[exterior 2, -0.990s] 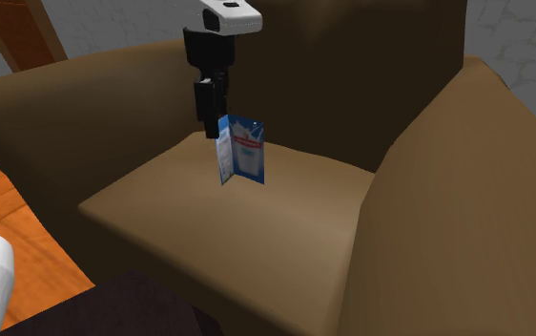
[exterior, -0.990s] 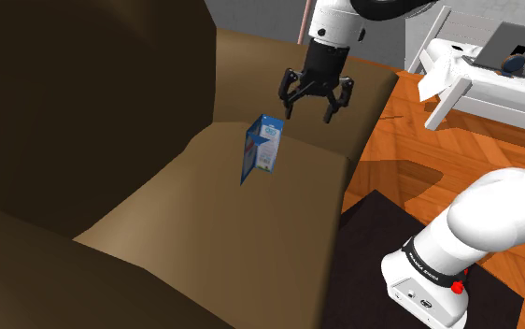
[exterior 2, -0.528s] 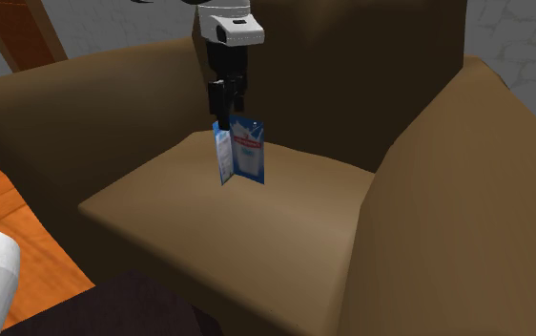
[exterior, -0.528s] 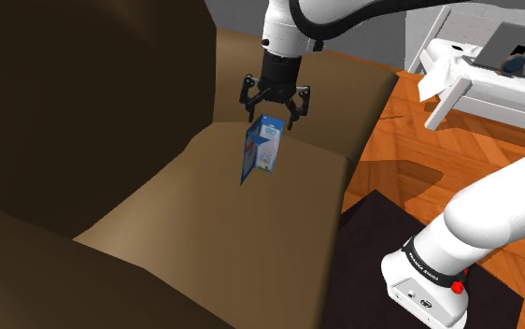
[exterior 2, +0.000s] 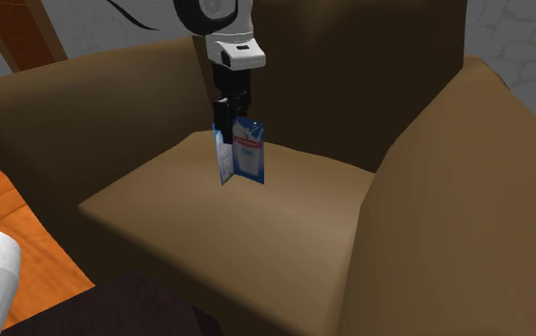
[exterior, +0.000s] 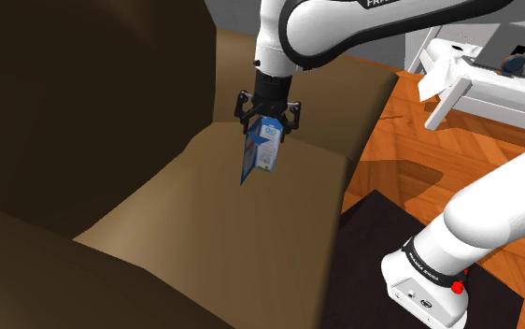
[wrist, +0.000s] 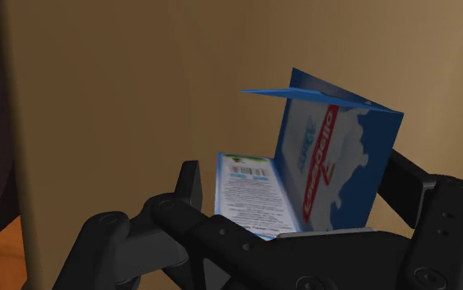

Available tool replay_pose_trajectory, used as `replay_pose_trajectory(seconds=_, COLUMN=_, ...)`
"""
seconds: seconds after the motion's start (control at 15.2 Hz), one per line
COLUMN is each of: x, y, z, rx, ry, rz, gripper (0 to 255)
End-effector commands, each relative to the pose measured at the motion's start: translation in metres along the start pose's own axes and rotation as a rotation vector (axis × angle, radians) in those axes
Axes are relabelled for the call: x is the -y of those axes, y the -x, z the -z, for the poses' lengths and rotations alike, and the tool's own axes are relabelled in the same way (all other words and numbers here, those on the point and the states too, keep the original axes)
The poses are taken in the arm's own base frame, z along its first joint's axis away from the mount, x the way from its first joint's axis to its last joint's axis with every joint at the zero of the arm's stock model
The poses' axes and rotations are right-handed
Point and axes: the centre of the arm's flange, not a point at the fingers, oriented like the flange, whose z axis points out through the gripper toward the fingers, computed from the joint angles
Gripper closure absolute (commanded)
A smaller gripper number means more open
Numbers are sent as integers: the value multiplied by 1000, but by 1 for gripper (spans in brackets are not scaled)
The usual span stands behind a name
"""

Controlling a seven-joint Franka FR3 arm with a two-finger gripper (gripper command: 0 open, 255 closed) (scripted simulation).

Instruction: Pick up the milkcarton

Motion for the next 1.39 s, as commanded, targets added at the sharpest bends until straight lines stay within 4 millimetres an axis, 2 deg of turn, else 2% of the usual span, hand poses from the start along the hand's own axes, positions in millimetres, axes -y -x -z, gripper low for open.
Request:
replay_pose_trajectory(seconds=0.0, x=0, y=1, z=-4, rx=0, ry=0, rz=0, gripper=0)
replay_pose_trajectory(seconds=0.07, x=0, y=1, z=-4, rx=0, ry=0, rz=0, gripper=255)
replay_pose_trajectory(seconds=0.66, x=0, y=1, z=-4, rx=0, ry=0, rz=0, gripper=255)
replay_pose_trajectory(seconds=1.32, x=0, y=2, z=49, rx=0, ry=0, rz=0, gripper=255)
